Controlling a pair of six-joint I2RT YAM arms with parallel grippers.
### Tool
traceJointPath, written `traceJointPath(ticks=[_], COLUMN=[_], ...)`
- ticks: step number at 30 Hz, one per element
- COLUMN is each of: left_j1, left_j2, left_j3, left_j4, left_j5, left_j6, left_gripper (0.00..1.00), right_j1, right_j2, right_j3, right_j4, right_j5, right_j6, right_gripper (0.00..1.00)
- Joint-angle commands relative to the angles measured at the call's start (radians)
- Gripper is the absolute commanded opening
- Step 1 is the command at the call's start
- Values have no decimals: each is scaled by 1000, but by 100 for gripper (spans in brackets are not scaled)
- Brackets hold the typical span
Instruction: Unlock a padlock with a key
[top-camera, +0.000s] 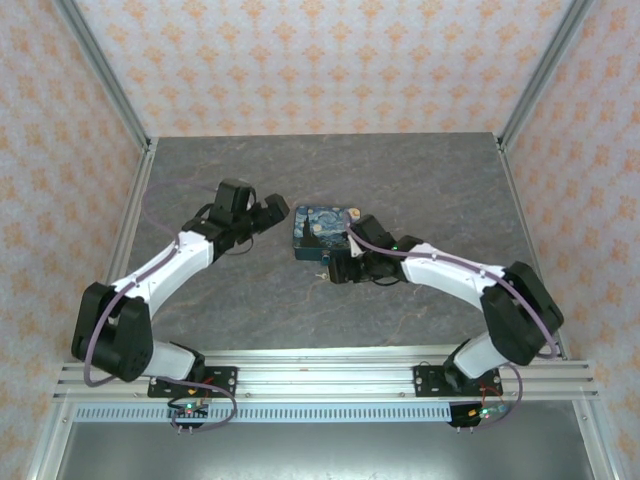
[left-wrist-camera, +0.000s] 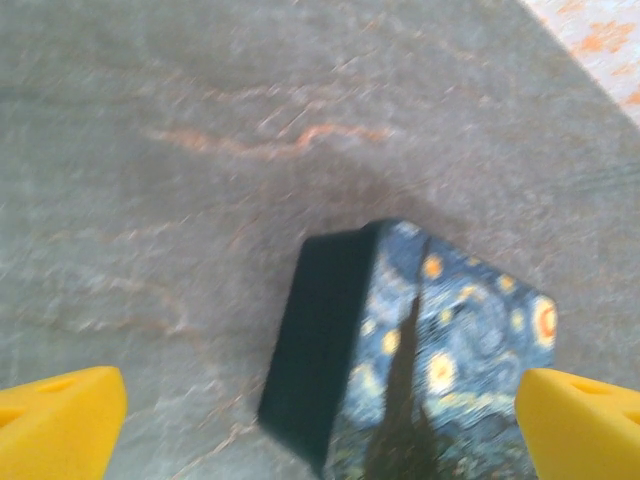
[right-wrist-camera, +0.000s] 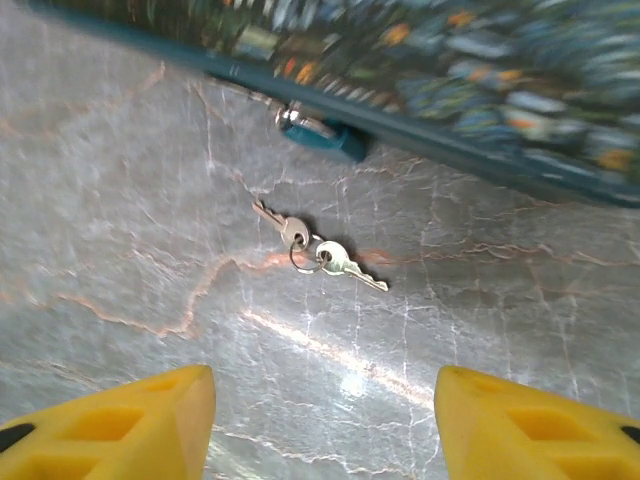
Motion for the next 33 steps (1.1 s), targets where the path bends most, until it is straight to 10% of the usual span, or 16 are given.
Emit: traceJointPath(ticks=[1, 33], left_j1=[-3, -1], left_j2=[-41, -16], left_j3=[-67, -79], left_j4=[-10, 24], left_j5=[3, 26], left_j6=[-39, -56], left_gripper=[100, 100], right_j1=[18, 125], right_j2=[63, 237], right_j3=[66, 146], right_j4=[-81, -73], right_j5=[63, 124], right_j6=[-102, -115], right_gripper=[56, 45])
